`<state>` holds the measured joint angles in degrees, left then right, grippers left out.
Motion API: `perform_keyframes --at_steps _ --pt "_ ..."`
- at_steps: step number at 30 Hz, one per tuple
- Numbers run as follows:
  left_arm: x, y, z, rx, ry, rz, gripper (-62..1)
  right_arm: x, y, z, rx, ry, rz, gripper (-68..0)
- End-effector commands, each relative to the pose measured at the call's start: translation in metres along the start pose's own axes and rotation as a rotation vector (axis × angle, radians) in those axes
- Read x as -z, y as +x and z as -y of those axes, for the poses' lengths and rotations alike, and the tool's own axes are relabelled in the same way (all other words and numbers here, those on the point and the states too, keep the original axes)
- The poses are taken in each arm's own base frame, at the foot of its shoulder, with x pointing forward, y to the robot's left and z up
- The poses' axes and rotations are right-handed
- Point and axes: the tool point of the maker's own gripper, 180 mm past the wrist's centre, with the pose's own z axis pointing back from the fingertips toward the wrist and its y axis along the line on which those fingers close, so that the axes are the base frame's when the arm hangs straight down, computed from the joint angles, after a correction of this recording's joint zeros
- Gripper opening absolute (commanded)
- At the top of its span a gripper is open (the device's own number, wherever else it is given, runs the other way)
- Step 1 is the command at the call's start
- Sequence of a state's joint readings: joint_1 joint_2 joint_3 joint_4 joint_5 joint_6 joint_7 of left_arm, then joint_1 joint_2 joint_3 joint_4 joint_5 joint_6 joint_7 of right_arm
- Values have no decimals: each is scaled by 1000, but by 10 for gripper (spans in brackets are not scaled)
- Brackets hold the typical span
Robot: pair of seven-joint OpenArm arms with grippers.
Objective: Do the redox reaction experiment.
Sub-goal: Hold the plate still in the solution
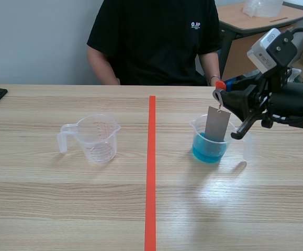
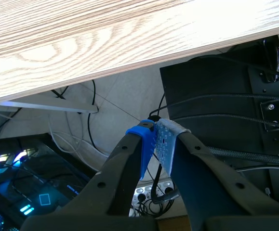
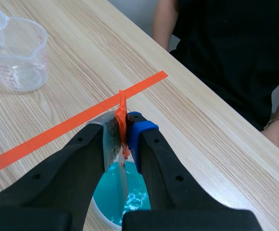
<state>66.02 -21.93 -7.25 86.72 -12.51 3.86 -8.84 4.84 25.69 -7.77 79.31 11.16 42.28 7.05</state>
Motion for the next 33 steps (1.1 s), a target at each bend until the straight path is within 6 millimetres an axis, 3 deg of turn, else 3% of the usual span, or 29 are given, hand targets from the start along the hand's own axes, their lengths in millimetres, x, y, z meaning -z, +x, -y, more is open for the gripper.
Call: perform_keyframes --at_steps 1,33 --pt "0 4 2 -10 -6 18 -562 0 6 6 -31 1 3 -660" --pt "0 2 2 -10 -5 7 -562 -1 5 6 -32 1 0 -660"
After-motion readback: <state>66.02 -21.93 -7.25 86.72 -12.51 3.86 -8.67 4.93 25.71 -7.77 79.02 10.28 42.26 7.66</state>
